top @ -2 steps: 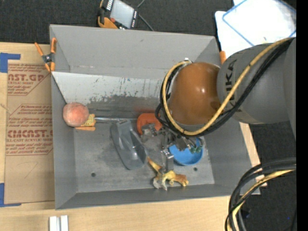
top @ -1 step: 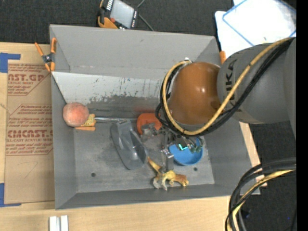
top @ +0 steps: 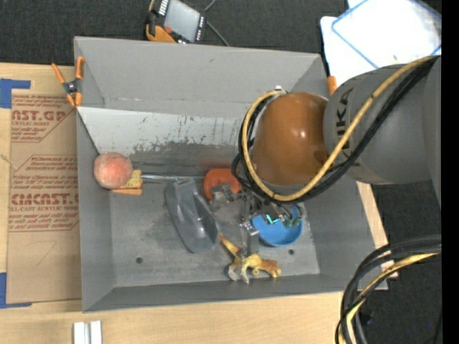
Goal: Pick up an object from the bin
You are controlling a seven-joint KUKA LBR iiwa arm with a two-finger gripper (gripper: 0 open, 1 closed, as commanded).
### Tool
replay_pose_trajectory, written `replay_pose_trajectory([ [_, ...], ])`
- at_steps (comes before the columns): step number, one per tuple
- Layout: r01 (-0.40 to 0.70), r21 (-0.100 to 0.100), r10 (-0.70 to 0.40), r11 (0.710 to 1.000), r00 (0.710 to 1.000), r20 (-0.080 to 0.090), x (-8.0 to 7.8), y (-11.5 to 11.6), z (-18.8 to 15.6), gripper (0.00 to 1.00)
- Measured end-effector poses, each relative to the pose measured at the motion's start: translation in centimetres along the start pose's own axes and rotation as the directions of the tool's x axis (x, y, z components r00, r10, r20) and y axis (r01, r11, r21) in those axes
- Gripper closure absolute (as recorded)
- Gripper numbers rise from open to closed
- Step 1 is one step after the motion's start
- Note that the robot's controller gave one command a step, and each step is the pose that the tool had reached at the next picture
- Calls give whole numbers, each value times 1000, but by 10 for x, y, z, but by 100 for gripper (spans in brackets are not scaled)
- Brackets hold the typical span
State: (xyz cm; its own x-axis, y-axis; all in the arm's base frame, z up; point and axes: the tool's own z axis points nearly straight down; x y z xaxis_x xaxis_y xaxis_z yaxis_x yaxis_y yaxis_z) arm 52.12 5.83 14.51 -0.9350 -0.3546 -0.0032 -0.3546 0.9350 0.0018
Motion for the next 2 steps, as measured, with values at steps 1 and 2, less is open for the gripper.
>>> replay_pose_trajectory([
  [1, 0, 0, 0, 1000, 1000, 0, 0, 0, 0, 0],
  [2, 36, 4, -36, 999, 999, 7, 27, -44, -69, 0],
])
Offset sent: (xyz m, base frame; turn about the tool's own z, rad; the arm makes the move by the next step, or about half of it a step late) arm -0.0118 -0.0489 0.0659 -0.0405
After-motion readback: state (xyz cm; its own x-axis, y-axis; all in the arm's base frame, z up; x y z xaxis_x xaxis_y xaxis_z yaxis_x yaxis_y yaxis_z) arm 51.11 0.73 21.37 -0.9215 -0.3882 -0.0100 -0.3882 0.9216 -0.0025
